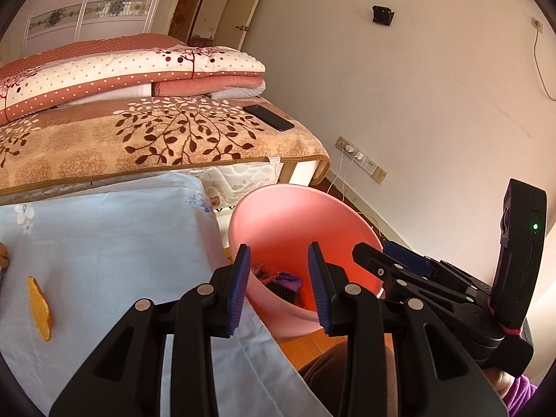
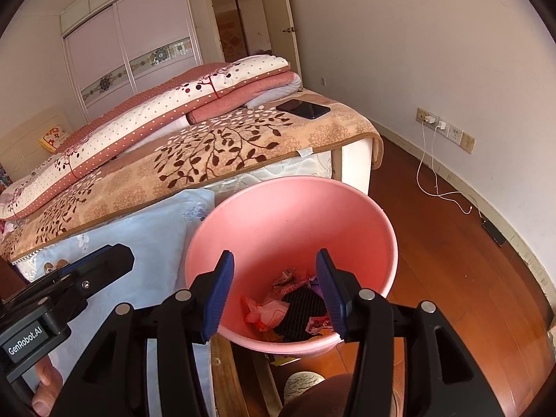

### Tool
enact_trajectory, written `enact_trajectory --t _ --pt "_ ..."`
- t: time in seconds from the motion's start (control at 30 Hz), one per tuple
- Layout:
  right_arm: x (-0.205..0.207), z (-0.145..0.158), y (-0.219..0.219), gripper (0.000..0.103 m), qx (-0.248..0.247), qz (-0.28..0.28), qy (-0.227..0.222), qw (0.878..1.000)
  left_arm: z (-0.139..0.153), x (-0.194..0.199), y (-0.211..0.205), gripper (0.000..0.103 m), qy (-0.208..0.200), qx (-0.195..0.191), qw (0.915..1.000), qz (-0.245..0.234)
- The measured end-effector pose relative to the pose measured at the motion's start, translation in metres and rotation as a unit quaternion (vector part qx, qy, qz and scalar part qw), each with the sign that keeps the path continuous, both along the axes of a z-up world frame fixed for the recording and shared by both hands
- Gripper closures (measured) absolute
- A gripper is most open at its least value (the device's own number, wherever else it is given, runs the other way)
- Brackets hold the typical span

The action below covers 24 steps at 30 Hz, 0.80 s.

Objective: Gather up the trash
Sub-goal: 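Move both tools back over the remaining trash on the sheet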

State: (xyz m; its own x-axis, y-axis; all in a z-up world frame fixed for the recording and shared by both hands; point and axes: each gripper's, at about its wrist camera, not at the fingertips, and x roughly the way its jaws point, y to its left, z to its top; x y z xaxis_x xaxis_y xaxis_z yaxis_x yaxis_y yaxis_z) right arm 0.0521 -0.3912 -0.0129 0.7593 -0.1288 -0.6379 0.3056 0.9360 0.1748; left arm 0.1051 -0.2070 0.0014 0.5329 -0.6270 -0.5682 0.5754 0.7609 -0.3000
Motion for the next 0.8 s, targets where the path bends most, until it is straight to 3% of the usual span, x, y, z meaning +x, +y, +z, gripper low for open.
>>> enact_trajectory --t 0.33,0.8 --pt "0.001 0.01 0.058 0.054 -0.001 0.063 -0.012 0.998 0.01 -0.011 0.062 0.069 -0.031 0.019 0.9966 0.074" --pt "0.018 0.0 0.138 0.054 -0.009 0.141 0.0 0.99 0.005 -0.018 0.137 0.069 -0.047 0.046 0.9869 0.147"
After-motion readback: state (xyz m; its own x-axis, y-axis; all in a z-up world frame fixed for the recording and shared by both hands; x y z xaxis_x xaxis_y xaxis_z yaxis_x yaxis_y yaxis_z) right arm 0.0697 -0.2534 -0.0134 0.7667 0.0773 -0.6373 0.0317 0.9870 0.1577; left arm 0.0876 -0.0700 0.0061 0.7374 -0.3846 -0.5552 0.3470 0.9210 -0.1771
